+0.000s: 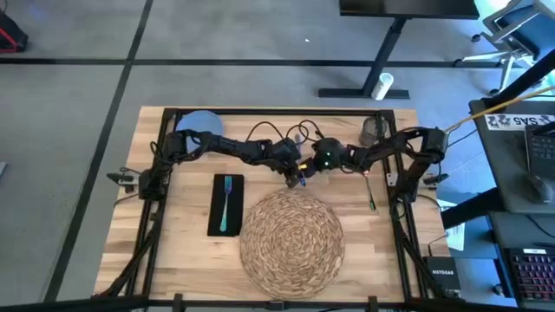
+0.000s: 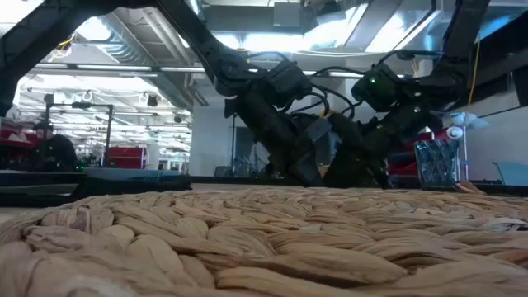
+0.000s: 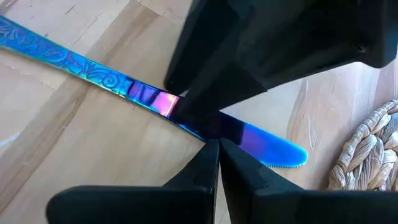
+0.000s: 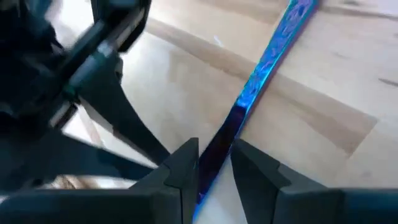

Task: Set table place
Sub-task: Put the blue table knife on top of the brown placemat

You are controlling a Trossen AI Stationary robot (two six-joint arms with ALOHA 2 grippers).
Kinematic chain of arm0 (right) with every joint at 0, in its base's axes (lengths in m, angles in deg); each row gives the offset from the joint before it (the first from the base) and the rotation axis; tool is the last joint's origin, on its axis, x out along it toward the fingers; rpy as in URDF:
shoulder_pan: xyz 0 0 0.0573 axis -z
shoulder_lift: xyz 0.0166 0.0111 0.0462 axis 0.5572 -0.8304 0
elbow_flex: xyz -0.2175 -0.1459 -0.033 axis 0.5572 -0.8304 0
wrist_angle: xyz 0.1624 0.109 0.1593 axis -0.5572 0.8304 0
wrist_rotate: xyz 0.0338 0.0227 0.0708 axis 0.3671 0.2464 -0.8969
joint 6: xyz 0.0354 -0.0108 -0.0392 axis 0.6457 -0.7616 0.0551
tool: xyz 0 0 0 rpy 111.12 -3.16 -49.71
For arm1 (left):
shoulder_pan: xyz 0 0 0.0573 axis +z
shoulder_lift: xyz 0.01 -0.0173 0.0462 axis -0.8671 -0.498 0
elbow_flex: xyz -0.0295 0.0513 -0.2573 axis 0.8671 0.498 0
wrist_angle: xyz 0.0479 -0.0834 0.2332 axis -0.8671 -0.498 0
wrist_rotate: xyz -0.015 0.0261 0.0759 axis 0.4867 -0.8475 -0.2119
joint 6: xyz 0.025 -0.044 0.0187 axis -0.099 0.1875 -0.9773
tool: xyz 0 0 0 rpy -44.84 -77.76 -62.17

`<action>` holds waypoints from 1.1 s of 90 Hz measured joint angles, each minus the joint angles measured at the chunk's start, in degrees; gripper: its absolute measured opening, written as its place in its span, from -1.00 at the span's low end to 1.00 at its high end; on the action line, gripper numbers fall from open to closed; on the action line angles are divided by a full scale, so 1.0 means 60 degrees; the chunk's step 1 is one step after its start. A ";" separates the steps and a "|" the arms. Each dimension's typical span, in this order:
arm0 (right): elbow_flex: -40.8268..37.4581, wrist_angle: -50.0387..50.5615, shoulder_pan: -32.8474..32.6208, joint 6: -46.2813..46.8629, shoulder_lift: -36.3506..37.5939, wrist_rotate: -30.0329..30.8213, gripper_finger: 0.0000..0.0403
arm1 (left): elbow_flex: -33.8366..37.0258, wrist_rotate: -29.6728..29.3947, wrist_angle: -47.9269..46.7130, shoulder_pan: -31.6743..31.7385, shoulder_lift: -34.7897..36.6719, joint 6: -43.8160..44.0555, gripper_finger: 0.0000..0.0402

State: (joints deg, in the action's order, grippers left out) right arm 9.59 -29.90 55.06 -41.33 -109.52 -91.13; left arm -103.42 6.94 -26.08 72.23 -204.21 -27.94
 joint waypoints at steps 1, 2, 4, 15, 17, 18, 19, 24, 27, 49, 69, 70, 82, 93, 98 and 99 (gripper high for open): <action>0.0001 -0.0001 -0.0002 0.0014 0.0000 -0.0012 -0.59 | -0.0002 0.0029 0.0012 0.0002 -0.0019 0.0015 -1.00; 0.0001 -0.0004 0.0001 0.0029 0.0000 -0.0021 -0.59 | -0.0004 0.0059 0.0021 0.0004 -0.0042 0.0034 -1.00; 0.0001 -0.0013 0.0002 0.0058 0.0000 -0.0055 -0.59 | -0.0004 0.0120 0.0048 0.0004 -0.0094 0.0074 -1.00; 0.0005 -0.0016 0.0027 0.0199 0.0000 -0.0225 -0.59 | -0.0022 0.0284 0.0128 -0.0032 -0.0248 0.0137 -1.00; 0.0007 -0.0011 0.0051 0.0232 0.0000 -0.0229 -0.59 | -0.0022 0.0281 0.0134 -0.0043 -0.0251 0.0139 -1.00; 0.0011 0.0003 0.0063 0.0248 0.0000 -0.0229 -0.59 | -0.0022 0.0279 0.0138 -0.0051 -0.0251 0.0139 -1.00; 0.0015 0.0021 0.0069 0.0257 0.0000 -0.0238 -0.59 | -0.0021 0.0276 0.0142 -0.0058 -0.0252 0.0139 -1.00; 0.0033 0.0097 0.0071 0.0276 0.0000 -0.0294 -0.59 | -0.0017 0.0279 0.0208 -0.0069 -0.0260 0.0136 -1.00; 0.0040 0.0124 0.0071 0.0276 0.0000 -0.0291 -0.59 | -0.0011 0.0294 0.0269 -0.0069 -0.0266 0.0135 -1.00; 0.0109 0.0406 0.0060 0.0502 0.0000 -0.0004 -0.59 | -0.0007 0.0460 0.0335 0.0007 -0.0273 0.0136 -1.00; 0.0114 0.0417 0.0034 0.0558 0.0000 0.0181 -0.59 | -0.0004 0.0448 0.0332 0.0007 -0.0273 0.0120 -1.00; 0.0114 0.0417 0.0034 0.0564 0.0000 0.0200 -0.59 | -0.0004 0.0448 0.0332 0.0007 -0.0273 0.0118 -1.00; 0.0114 0.0417 0.0031 0.0584 0.0000 0.0295 -0.62 | -0.0004 0.0447 0.0335 0.0007 -0.0273 0.0117 -1.00; 0.0163 0.0505 0.0031 0.0596 0.0000 0.0317 -0.77 | -0.0004 0.0435 0.0335 0.0007 -0.0273 0.0117 -1.00; 0.0206 0.0606 0.0031 0.0586 0.0000 0.0312 -0.86 | -0.0004 0.0434 0.0335 0.0007 -0.0273 0.0121 -1.00; 0.0212 0.0617 0.0031 0.0581 0.0000 0.0316 -0.88 | -0.0004 0.0434 0.0335 0.0007 -0.0273 0.0124 -1.00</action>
State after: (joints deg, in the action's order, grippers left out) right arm 10.87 -26.20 55.25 -37.84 -109.52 -89.24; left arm -103.44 9.54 -24.07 72.27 -205.84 -27.20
